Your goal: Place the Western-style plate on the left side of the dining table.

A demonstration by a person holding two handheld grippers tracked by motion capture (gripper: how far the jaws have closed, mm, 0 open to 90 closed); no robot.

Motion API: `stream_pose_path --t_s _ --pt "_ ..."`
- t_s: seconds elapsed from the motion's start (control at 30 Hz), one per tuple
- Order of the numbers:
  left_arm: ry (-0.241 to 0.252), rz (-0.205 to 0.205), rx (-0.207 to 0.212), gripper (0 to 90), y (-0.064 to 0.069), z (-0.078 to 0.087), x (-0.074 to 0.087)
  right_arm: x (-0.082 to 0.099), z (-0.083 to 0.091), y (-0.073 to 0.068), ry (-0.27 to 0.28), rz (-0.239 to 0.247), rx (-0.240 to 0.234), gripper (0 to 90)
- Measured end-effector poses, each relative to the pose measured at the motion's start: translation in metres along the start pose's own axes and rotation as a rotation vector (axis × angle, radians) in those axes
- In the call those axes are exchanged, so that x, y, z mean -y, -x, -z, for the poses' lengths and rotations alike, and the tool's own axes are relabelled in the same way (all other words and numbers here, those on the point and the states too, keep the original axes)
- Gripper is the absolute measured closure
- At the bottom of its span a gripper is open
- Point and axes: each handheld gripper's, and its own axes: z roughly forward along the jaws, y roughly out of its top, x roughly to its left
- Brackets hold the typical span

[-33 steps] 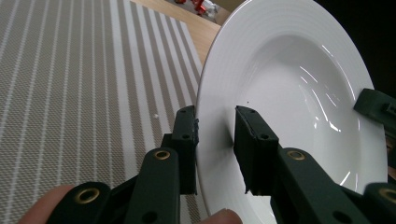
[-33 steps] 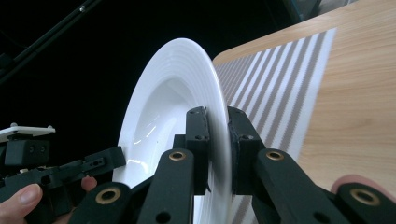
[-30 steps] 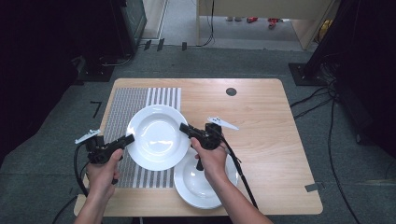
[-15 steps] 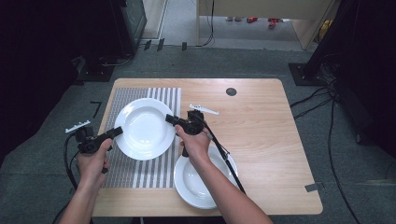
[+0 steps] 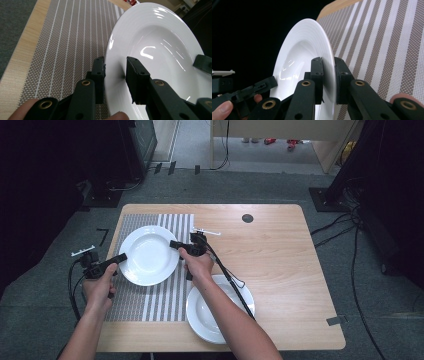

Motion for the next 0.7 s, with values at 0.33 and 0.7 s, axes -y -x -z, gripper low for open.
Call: stream_pose_path --t_s 0.33,0.7 --pt "-0.019 0.024 -0.035 70.0 -0.009 -0.016 0.002 -0.005 -0.022 0.016 -0.059 -0.022 0.039 79.5" --pt "-0.028 0.019 -0.048 70.6 -0.008 -0.020 0.001 -0.004 -0.031 0.026 -0.089 -0.053 0.069 77.3"
